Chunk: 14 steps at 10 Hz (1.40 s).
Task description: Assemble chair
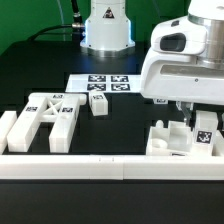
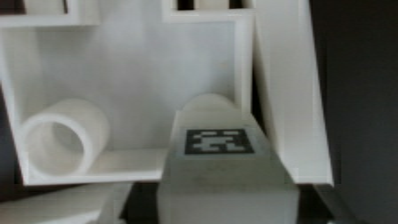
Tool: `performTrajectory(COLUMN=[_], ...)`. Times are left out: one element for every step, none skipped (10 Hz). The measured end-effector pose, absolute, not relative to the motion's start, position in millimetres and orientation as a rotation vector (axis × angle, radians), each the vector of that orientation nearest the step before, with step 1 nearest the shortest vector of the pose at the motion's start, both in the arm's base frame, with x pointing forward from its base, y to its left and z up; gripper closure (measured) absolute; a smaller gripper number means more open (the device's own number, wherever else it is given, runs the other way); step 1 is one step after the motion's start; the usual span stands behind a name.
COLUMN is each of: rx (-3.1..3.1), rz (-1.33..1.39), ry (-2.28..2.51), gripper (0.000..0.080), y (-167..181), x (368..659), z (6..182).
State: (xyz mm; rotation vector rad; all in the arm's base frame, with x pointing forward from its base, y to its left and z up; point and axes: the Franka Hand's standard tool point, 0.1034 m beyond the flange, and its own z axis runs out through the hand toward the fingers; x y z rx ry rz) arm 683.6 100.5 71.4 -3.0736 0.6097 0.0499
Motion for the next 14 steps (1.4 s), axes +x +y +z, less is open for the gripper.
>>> performTrajectory(rx=[-3.053,-3.029,-3.011,-2.984,-2.941,-2.932,-2.933,-2.933,-2.933,-2.946,-2.964,-2.996,-3.019,-3.024], rz=[0.052,0.052,0.050,0.048,0.039,0.029,0.029,0.029,0.029,0.026,0.022,0.021,0.020,0.028], ry=[0.755,0.910,1.011,1.110,1.275,1.329,1.330,1.328,1.328,1.295,1.243,1.150,1.070,1.052], gripper=[0.0510,0.0509,0.0509,0.0509,0.0508,0.0508,0.0508,0.0508,0.0508,0.0236,0.0174,0.0174,0.0155,0.0155], y=[96,89,84,81,74,71,70,70,70,70,70,68,62,55], x=[683,682,682,682,681,681,681,681,681,681,680,677,669,661], z=[71.7,72.1,72.4,72.6,73.8,74.5,74.3,73.7,73.5,74.9,79.9,84.7,91.6,96.5])
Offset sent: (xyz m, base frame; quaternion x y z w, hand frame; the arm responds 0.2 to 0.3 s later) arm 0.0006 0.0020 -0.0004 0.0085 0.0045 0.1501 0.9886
